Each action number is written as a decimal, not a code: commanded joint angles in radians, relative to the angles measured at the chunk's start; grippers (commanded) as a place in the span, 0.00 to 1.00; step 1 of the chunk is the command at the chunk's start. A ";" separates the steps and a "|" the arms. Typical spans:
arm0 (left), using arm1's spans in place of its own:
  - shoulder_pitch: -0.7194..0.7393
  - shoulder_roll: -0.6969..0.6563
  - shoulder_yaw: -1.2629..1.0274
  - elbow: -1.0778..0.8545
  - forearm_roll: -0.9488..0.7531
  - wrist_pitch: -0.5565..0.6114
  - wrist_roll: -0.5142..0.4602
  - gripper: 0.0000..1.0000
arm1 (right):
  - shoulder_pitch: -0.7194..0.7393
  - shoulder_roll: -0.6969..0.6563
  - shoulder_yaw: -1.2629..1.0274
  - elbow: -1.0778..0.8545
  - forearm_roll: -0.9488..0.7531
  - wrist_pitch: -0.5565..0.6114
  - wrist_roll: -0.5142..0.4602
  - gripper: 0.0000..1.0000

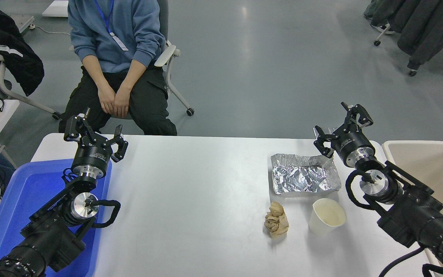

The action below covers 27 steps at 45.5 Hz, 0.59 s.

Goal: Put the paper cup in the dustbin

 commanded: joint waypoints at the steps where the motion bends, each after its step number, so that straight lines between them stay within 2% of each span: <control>1: 0.000 0.000 0.000 0.000 0.000 0.000 0.005 1.00 | -0.002 0.000 0.000 0.000 0.000 0.000 -0.001 1.00; 20: -0.003 0.001 0.008 0.002 -0.002 0.001 0.006 1.00 | -0.015 -0.002 -0.014 0.020 -0.009 0.015 -0.001 1.00; 27: -0.003 0.001 0.008 0.002 -0.002 0.001 0.006 1.00 | -0.030 -0.063 -0.061 0.079 -0.047 0.038 0.001 1.00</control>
